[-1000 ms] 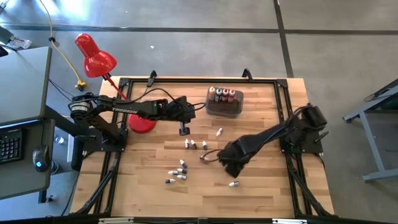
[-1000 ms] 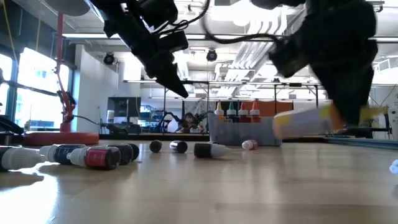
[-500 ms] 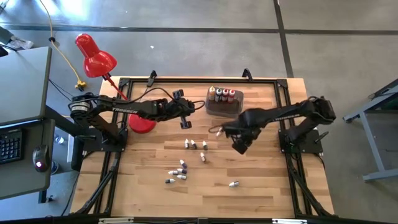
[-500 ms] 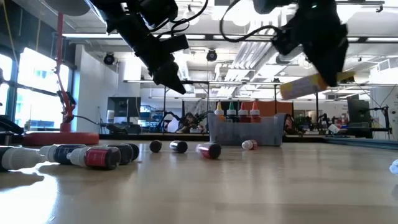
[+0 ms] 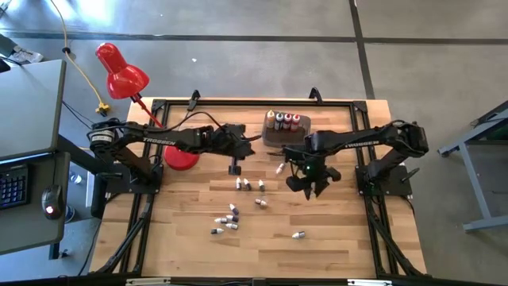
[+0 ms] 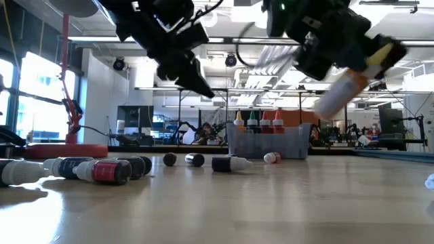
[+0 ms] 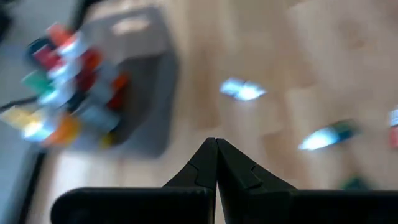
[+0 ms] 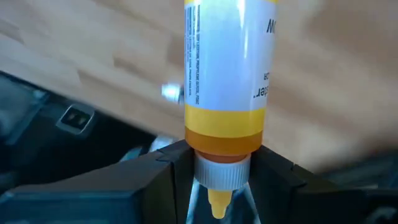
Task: Pick & Place food coloring
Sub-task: Put the large yellow food coloring bottle into the bin
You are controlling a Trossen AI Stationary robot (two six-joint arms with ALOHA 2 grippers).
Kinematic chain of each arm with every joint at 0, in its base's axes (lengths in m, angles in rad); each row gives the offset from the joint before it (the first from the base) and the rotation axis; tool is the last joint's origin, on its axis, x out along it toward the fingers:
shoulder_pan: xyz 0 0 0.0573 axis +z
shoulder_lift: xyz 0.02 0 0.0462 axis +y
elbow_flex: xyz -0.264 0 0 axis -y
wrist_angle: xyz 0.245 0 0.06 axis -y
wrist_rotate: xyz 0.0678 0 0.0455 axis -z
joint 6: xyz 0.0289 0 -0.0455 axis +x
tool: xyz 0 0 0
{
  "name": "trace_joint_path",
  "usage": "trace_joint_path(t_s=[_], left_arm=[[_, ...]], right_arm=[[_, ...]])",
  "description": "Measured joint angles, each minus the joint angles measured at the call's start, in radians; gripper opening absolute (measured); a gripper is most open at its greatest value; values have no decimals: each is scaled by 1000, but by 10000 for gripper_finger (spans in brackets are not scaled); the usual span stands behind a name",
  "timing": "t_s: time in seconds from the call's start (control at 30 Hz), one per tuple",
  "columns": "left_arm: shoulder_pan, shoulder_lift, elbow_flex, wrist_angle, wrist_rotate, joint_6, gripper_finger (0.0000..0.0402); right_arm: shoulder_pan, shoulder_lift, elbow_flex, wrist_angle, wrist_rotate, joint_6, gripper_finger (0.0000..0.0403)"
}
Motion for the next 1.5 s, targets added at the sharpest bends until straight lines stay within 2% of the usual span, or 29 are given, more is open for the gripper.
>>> trace_joint_path(t_s=[0.13,0.3,0.5,0.8,1.2,1.5], left_arm=[[0,0,0,33,129,1,0],[0,0,0,31,138,8,0],[0,0,0,21,81,58,0],[0,0,0,14,37,106,0],[0,0,0,29,25,106,0],[0,0,0,25,25,106,0]], right_arm=[[-9,0,-83,13,-217,101,123],[-9,0,-201,52,-396,151,123],[-18,0,-345,59,-411,127,123],[-17,0,-493,241,-429,72,124],[-17,0,-524,282,-405,1,182],[-17,0,-524,270,-512,21,192]])
